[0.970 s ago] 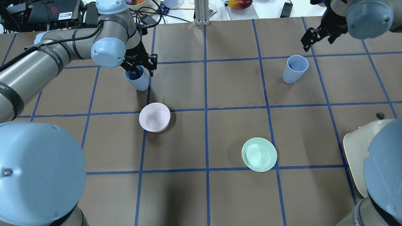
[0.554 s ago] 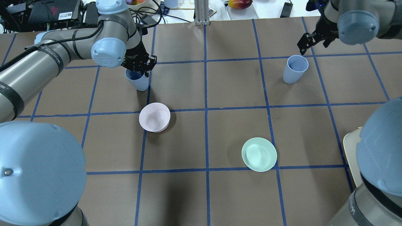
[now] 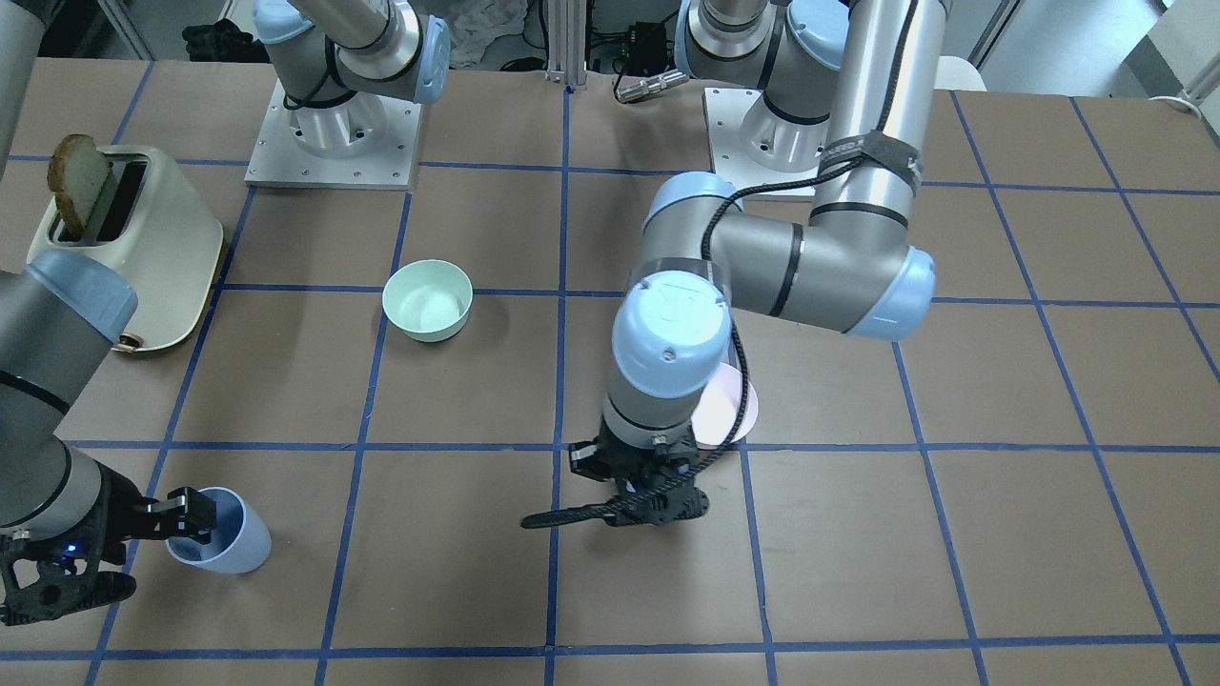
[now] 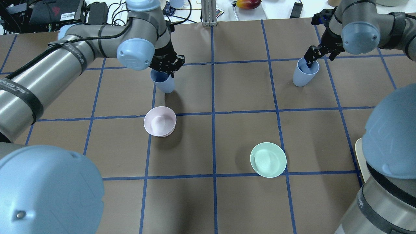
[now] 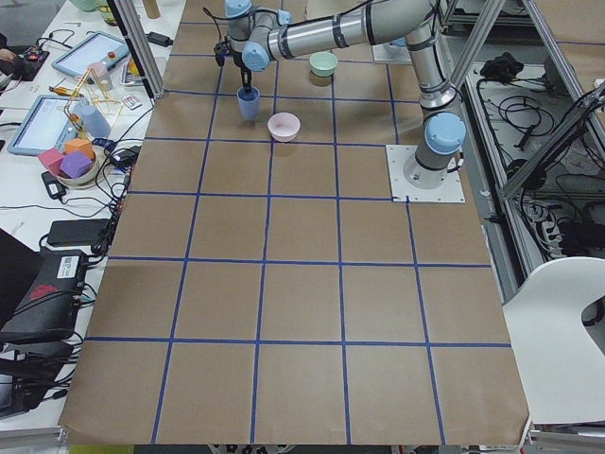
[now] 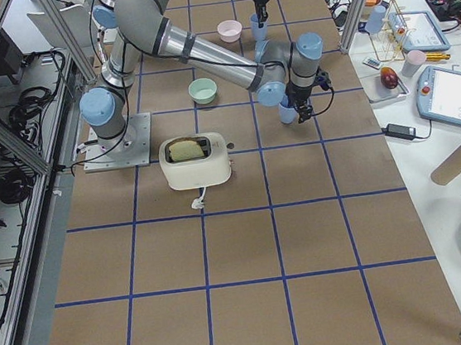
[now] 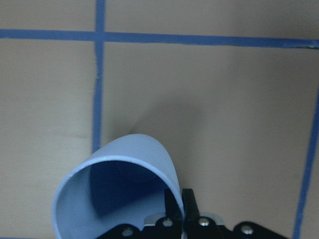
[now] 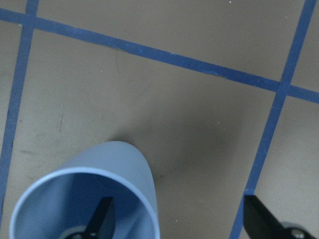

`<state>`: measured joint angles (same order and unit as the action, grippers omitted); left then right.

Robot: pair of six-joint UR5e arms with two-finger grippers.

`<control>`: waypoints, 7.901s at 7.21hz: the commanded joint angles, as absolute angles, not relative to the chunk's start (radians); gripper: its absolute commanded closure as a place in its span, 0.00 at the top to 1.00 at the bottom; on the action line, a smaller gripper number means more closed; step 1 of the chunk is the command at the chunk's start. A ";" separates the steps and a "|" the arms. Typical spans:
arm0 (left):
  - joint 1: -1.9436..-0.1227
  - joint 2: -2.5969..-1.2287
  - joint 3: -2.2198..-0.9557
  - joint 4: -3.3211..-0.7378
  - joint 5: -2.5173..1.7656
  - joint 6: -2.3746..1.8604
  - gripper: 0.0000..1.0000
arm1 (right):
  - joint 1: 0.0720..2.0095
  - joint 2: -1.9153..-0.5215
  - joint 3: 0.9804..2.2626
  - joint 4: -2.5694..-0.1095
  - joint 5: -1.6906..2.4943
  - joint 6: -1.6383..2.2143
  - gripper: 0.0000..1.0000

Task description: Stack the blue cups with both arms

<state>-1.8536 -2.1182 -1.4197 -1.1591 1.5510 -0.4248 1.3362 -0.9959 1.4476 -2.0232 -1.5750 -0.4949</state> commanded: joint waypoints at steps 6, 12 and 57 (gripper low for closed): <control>-1.971 -2.071 -1.457 -1.164 1.519 -0.604 1.00 | 1.338 -1.012 1.320 -1.703 -1.577 -0.491 0.00; -1.780 -1.711 -1.347 -1.707 1.601 -0.310 1.00 | 1.508 -1.224 1.279 -1.410 -1.517 -0.102 0.00; -1.568 -1.571 -1.559 -1.545 1.591 -0.072 1.00 | 1.614 -1.554 1.568 -1.565 -1.601 0.028 1.00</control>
<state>-1.5672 -1.5720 -1.5566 -1.5449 1.5902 -0.0728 1.6155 -1.5495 1.5659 -1.5684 -1.6020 0.0586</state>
